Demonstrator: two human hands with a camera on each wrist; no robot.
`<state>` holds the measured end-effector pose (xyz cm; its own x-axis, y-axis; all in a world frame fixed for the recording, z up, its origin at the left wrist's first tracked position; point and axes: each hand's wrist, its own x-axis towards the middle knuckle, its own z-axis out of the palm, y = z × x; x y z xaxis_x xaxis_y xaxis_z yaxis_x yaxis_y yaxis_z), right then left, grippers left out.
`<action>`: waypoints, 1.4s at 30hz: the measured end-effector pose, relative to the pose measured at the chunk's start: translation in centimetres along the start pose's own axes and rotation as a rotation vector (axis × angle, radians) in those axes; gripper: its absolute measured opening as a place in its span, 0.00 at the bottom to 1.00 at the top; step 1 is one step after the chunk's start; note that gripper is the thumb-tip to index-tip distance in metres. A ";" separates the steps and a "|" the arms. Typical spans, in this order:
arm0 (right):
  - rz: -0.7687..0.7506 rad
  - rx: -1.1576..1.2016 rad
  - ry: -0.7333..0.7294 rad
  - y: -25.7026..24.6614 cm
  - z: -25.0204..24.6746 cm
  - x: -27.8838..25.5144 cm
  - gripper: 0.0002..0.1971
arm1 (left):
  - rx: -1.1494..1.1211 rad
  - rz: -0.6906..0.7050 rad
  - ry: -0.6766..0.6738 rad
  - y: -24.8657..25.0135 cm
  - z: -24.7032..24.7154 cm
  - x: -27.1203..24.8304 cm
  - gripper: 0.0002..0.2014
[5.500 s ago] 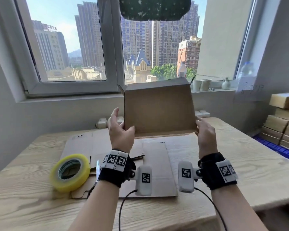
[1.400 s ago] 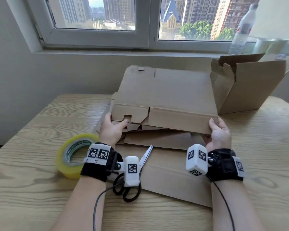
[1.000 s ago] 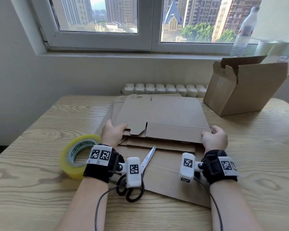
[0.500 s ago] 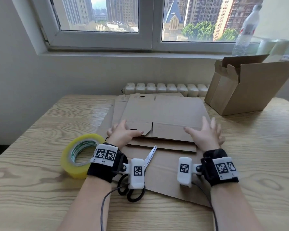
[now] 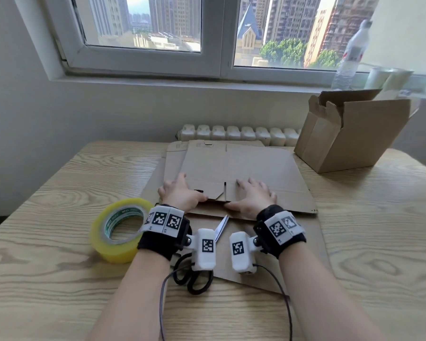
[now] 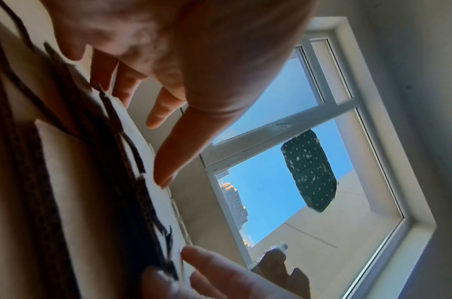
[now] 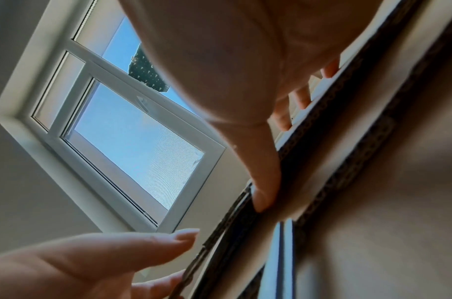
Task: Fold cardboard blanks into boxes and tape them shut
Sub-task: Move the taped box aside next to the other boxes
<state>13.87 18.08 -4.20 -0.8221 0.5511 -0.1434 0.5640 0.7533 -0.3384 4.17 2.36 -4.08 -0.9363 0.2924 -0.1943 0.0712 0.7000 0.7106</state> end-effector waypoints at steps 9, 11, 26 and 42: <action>-0.008 0.092 0.112 1.6 -1.8 -0.3 0.40 | 0.224 0.046 0.023 2.7 -1.7 -0.6 0.43; 0.008 0.187 0.128 2.0 -1.9 0.1 0.38 | 0.279 0.047 -0.001 2.7 -1.8 -0.6 0.44; 0.057 -0.063 -0.079 1.8 -0.5 1.4 0.53 | 0.688 0.044 -0.193 6.3 0.9 0.6 0.55; 0.000 -0.050 -0.041 2.4 -1.9 1.2 0.50 | 0.591 0.178 -0.196 4.8 0.5 1.8 0.52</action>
<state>14.44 21.24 -3.38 -0.8240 0.5366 -0.1817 0.5663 0.7709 -0.2917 2.96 6.56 -1.36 -0.8169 0.5111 -0.2674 0.4489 0.8544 0.2617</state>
